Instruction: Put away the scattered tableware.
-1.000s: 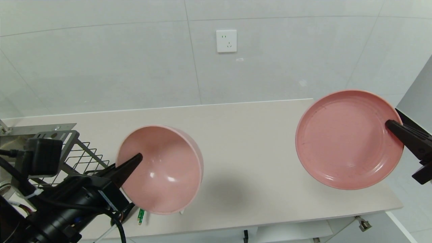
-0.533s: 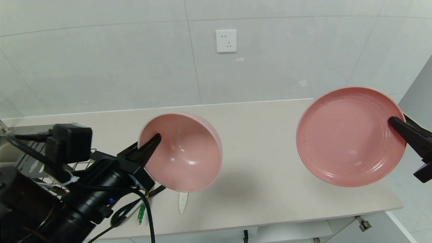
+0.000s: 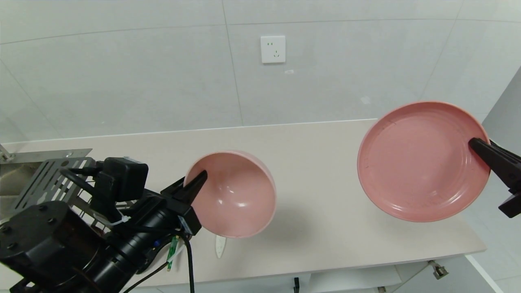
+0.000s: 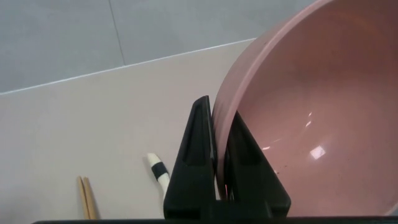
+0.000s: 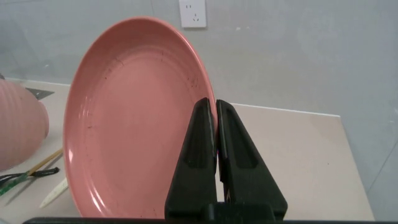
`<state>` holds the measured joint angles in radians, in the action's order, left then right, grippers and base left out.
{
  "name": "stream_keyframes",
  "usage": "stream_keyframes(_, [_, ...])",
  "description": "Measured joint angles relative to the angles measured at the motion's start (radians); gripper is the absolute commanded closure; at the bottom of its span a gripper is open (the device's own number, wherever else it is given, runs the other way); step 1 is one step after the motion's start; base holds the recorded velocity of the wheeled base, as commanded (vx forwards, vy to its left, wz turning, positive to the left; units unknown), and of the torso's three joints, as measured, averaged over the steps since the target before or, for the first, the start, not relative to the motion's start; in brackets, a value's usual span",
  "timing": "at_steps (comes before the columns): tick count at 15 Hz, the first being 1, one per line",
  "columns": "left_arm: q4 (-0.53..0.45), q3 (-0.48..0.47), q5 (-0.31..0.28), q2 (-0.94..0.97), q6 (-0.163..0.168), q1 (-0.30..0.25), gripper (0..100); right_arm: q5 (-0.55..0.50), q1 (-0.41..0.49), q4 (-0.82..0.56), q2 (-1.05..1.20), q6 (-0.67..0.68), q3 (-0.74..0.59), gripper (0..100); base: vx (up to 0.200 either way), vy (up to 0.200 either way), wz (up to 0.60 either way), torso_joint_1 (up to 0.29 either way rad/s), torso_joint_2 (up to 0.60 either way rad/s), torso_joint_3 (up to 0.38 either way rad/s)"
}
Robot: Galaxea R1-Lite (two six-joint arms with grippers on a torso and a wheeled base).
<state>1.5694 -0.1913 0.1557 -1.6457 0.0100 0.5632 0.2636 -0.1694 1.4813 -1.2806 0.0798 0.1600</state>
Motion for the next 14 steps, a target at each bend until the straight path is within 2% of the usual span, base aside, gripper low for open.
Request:
stream_keyframes(3, [-0.001, 0.02, 0.001, -0.001, 0.028, -0.001, 100, 0.0, 0.001, -0.001, -0.005, 0.0, -0.002, 100, -0.2, 0.0, 0.0, 0.01, 0.0, -0.001])
stream_keyframes(5, [0.001, 0.025, 0.0, 0.001, 0.032, 0.0, 100, 0.0, 0.0, 0.002, -0.006, 0.0, -0.002, 100, -0.2, 0.0, 0.0, -0.019, 0.0, 0.007])
stream_keyframes(14, [0.0, 0.07, 0.0, 0.014, 0.031, 0.014, 100, 0.0, 0.0, 0.004, -0.021, -0.008, -0.002, 100, 0.0, 0.0, 0.0, 0.0, 0.0, 0.0])
